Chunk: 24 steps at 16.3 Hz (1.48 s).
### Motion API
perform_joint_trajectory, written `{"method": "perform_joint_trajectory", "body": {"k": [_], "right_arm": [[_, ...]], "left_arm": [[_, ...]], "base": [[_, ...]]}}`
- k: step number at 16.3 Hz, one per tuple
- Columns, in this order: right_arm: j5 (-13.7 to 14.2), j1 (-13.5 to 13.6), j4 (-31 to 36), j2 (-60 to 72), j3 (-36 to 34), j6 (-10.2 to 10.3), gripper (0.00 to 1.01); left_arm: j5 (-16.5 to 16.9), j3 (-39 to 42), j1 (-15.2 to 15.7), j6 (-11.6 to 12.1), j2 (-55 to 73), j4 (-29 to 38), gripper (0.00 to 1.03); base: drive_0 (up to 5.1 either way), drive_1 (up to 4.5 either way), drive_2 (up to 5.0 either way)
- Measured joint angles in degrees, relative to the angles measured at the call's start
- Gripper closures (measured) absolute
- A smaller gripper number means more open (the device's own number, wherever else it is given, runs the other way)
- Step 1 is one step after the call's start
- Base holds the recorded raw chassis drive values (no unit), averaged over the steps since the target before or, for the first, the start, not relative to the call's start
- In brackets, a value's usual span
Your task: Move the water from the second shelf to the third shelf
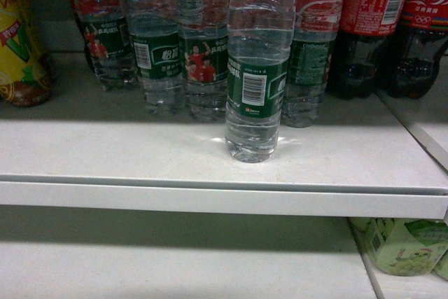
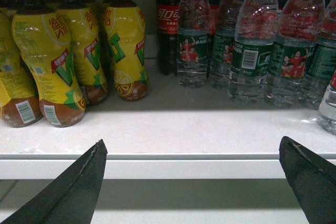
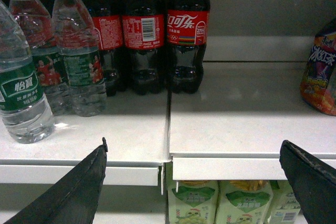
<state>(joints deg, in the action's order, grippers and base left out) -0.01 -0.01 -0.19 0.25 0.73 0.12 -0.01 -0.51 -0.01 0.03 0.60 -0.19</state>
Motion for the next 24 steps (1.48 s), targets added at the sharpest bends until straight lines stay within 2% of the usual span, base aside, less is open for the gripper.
{"method": "perform_joint_trajectory", "body": {"k": [24], "right_arm": [[0.00,0.00,0.00,0.00,0.00,0.00,0.03]], "left_arm": [[0.00,0.00,0.00,0.00,0.00,0.00,0.05]], "base": [[0.0,0.00,0.0]]}}
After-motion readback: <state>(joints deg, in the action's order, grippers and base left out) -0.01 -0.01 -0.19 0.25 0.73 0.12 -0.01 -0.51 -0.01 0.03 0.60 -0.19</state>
